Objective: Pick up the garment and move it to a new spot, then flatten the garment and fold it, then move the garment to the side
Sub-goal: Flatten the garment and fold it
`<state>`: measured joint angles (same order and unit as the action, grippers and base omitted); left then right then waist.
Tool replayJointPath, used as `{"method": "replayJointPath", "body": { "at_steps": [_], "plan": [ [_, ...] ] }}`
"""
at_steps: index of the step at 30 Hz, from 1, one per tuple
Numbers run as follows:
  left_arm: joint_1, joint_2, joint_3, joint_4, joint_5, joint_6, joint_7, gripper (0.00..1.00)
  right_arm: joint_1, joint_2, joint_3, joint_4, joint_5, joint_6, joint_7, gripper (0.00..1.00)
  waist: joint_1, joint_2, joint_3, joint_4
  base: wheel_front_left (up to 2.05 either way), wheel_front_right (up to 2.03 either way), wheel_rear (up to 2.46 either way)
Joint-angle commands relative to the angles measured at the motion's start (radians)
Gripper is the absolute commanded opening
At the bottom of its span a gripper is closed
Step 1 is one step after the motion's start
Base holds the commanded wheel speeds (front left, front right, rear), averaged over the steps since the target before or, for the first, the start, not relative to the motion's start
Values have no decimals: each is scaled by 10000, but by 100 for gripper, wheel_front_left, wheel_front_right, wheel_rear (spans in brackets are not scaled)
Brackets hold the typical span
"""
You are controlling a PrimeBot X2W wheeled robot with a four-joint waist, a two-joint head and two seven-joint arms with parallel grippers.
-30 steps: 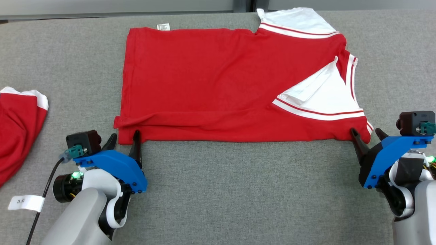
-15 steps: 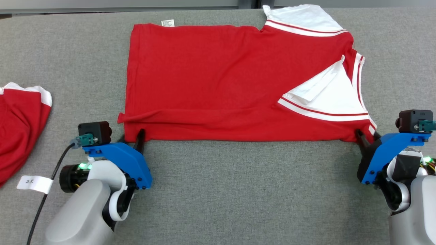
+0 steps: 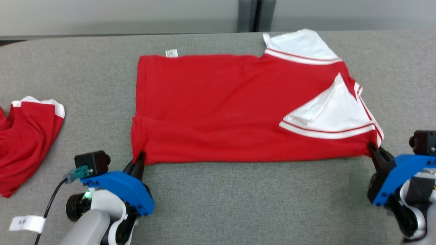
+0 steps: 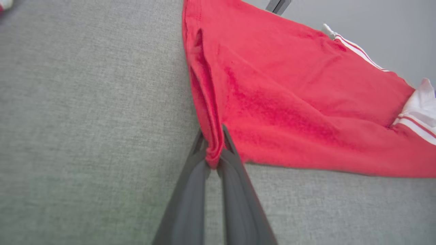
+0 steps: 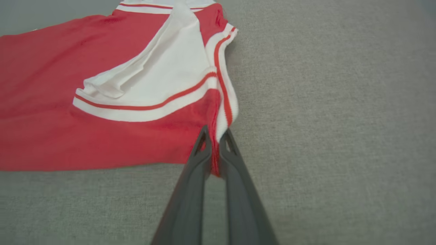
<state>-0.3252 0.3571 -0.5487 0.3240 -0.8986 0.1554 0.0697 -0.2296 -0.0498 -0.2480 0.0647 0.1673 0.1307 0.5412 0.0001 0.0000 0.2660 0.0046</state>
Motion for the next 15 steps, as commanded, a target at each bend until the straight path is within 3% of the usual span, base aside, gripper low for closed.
{"method": "replayJointPath", "body": {
  "at_steps": [1, 8, 15],
  "plan": [
    [334, 180, 73, -286, -67, 133, 69, 0, 419, -16, -98, -313, 150, 2, 159, 0, -1, 0, -218, 5, 0, 0, 0],
    [1913, 905, 207, -1938, -505, 800, 725, 0, 1945, -17, -267, -1602, 862, 2, 1172, 0, -1, 0, -587, -132, 0, 0, 0],
    [3386, 1399, 411, -3405, -841, 1602, 998, 0, 3110, -15, -378, -2115, 1456, 2, 1515, 0, -1, 0, -626, -169, 0, 0, 0]
  ]
}}
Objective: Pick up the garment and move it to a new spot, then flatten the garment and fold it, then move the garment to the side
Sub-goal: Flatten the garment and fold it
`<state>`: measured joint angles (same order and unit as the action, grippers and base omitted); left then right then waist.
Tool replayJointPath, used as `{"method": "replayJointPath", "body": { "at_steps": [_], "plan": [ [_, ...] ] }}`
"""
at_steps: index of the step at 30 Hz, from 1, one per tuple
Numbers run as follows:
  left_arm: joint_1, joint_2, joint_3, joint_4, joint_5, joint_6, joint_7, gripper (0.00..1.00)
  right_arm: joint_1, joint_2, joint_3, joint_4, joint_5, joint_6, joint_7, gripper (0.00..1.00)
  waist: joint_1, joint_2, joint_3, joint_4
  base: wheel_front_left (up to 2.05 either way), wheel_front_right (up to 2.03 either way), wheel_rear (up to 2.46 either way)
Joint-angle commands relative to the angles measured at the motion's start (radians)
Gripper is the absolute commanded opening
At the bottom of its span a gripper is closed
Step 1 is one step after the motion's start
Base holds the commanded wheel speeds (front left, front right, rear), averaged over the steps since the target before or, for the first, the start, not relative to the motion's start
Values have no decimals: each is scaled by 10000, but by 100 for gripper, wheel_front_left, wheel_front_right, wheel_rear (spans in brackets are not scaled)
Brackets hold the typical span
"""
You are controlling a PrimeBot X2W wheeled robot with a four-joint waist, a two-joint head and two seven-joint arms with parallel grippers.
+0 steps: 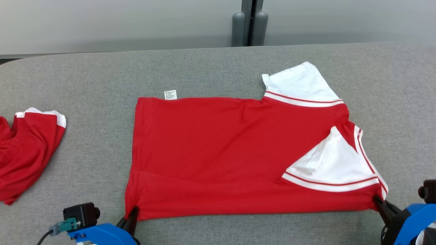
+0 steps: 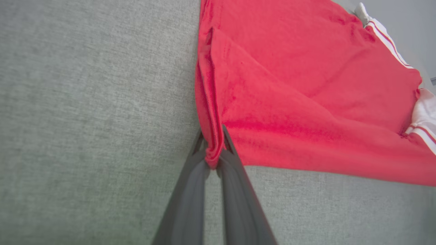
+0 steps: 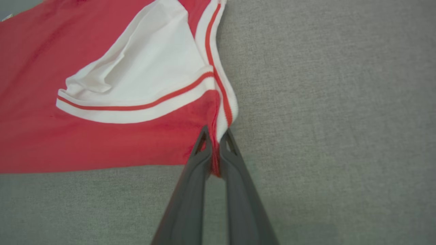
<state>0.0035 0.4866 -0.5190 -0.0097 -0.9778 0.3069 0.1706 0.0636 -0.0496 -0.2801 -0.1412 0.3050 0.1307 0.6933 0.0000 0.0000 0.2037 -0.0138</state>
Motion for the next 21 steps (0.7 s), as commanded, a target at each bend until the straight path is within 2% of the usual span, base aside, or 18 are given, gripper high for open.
{"method": "replayJointPath", "body": {
  "at_steps": [1, 2, 3, 4, 8, 11, 15, 21],
  "plan": [
    [256, 123, 139, -202, -105, 173, 15, 0, 306, -17, -46, -81, 145, 2, 5, 0, 0, 0, -8, 27, 0, 0, 0],
    [416, 113, 124, -319, -201, 236, 100, 5, 397, -17, -23, -84, 246, 2, -10, 17, 0, 0, -13, 39, 0, 0, 0],
    [529, 127, 49, -435, -262, 218, 222, 49, 474, -17, -13, -39, 359, 2, -26, 100, 0, 0, -17, 48, 0, 0, 0],
    [599, 124, 29, -527, -347, 222, 301, 100, 531, -17, 13, 16, 427, 2, -46, 100, 0, 0, -23, 57, 0, 0, 0],
    [568, 248, -28, -742, -192, 411, 419, 100, 315, -17, 116, -91, 311, 3, -195, 100, 0, 0, -13, 102, 0, 0, 0],
    [301, 534, -70, -907, 136, 653, 505, 100, -193, -15, 171, -446, -150, 3, -106, 100, 0, 0, 47, 112, 0, 0, 0],
    [-13, 722, -65, -1132, 335, 760, 695, 100, -754, -14, 237, -793, -594, 3, 79, 100, 0, 0, 84, 162, 0, 0, 0],
    [-1798, 946, -196, -924, 664, 370, 1457, 100, -2503, -138, 784, -1111, -1189, 3, 899, 100, 0, 0, 370, 282, 0, 0, 0]
  ]
}}
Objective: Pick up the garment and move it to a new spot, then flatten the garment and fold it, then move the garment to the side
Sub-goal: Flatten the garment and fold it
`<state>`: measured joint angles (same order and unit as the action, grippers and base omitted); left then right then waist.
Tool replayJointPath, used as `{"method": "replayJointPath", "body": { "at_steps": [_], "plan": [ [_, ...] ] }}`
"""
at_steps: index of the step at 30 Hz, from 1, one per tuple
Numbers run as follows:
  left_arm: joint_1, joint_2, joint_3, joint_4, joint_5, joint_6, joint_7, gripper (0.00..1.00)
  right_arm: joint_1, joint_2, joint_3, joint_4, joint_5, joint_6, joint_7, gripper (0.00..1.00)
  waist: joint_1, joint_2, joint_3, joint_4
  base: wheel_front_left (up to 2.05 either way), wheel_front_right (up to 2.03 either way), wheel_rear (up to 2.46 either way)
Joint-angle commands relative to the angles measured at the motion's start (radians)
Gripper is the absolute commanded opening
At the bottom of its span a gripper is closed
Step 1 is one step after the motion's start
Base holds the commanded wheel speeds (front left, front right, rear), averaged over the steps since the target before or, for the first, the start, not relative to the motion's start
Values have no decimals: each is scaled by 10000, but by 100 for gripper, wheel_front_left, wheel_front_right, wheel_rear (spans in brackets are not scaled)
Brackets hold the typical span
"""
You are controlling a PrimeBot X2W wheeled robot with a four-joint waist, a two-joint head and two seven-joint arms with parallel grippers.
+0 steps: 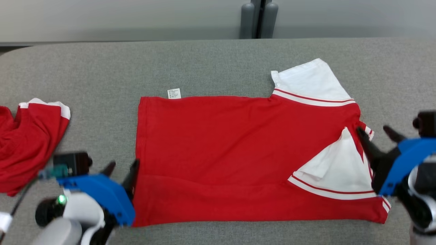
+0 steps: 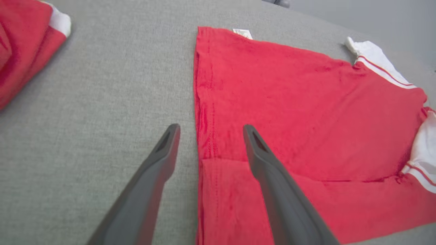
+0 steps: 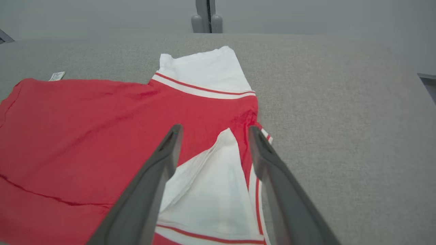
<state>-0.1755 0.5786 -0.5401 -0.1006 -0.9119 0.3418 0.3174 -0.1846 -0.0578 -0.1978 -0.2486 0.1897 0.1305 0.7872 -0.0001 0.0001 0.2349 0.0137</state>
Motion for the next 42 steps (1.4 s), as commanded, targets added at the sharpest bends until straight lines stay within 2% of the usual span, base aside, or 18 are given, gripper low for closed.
{"method": "replayJointPath", "body": {
  "at_steps": [1, 7, 14, 21, 28, 29, 30, 31, 35, 42],
  "plan": [
    [-398, -13, 49, 154, 48, -73, 71, 100, -416, -162, 81, 49, -58, 5, 69, 100, 1, -1, 150, -6, 0, 0, 0],
    [-2681, -171, 11, 1619, 288, -716, 568, 100, -3117, -767, 994, 1522, 340, 5, -191, 100, 1, -1, 1007, -246, 0, 0, 0],
    [-4971, -698, -208, 3630, 499, -1338, 1070, 100, -5669, -1385, 2484, 3594, 819, 5, -729, 100, 1, -1, 2052, -479, 0, 0, 0],
    [-6248, -855, -627, 4960, 807, -1740, 1598, 100, -6908, -1841, 3331, 4965, 1260, 5, -1272, 100, 1, -1, 2666, -568, 0, 0, 0],
    [-6428, -1066, -918, 5608, 699, -1993, 2072, 100, -7301, -2050, 3579, 5596, 1518, 5, -1559, 100, 1, -1, 2887, -516, 0, 0, 0],
    [-6390, -1082, -950, 5700, 652, -1971, 2178, 48, -7334, -2080, 3590, 5670, 1547, 5, -1543, 100, 1, -1, 2907, -507, 0, 0, 0],
    [-6321, -1135, -1036, 5771, 606, -1935, 2406, 33, -7399, -2140, 3583, 5734, 1546, 5, -1495, 100, 1, -1, 2940, -482, 0, 0, 0],
    [-6207, -1195, -1130, 5840, 472, -1913, 2747, 0, -7474, -2191, 3554, 5798, 1548, 5, -1470, 100, 1, -1, 2972, -452, 0, 0, 0],
    [-6147, -1249, -1315, 5565, 454, -1881, 3111, 0, -7901, -2522, 3266, 6197, 1387, 5, -1179, 100, 1, -1, 3191, -192, 0, 0, 0],
    [-6121, -1383, -1376, 4747, 589, -2081, 2572, 0, -8954, -2918, 2438, 7640, 493, 5, -871, 100, 1, -1, 3635, 534, 0, 0, 0]
  ]
}}
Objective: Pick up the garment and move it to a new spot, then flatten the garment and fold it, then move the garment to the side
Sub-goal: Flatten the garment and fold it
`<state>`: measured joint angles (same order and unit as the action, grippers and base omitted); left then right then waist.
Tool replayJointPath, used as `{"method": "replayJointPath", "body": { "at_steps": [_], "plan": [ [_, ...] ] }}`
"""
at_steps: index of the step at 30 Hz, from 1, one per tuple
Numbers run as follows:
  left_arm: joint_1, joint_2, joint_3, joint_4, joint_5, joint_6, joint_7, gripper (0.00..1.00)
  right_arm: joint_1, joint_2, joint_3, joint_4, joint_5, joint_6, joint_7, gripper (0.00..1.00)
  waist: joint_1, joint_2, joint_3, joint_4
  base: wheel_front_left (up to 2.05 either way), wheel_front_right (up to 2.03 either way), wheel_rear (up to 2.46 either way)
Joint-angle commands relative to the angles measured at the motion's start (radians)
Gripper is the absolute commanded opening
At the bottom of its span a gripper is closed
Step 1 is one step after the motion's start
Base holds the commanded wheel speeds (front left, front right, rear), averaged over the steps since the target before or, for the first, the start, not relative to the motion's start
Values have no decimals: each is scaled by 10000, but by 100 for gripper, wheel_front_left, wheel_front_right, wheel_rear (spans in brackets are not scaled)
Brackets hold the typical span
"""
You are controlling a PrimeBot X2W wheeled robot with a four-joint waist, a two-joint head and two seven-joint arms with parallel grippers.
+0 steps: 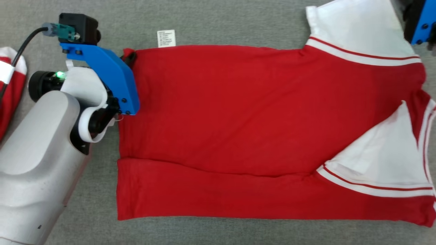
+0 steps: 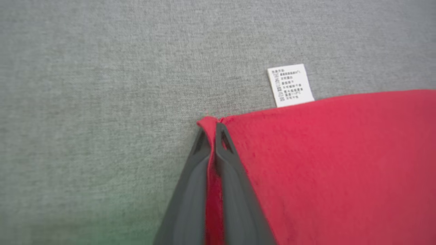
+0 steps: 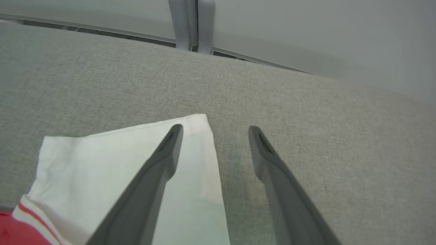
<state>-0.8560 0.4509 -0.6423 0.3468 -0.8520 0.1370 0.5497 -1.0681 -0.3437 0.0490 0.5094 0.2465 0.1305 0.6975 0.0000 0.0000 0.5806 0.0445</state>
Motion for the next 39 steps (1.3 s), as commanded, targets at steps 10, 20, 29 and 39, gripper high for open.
{"method": "replayJointPath", "body": {
  "at_steps": [10, 20, 29, 39],
  "plan": [
    [684, -556, -583, -584, 42, -337, -283, 0, -409, 115, -427, 1306, -1268, 7, 1327, 92, 0, 0, 590, 939, 0, 0, 0],
    [651, -598, 94, -607, 469, -315, -2520, 0, -96, -135, 212, 413, -673, 5, -219, 0, 0, 0, 335, 696, 0, 0, 0],
    [1405, -456, 100, -679, 580, -1203, -4239, 0, 999, -487, 774, -459, 972, 4, -883, 0, 0, 0, -492, 289, 0, 0, 0],
    [2548, 736, -372, -1043, 1375, -2240, -5874, 0, 3631, -1317, 999, -3178, 2963, 5, -307, 0, 0, 0, -1481, -92, 0, 0, 0]
  ]
}}
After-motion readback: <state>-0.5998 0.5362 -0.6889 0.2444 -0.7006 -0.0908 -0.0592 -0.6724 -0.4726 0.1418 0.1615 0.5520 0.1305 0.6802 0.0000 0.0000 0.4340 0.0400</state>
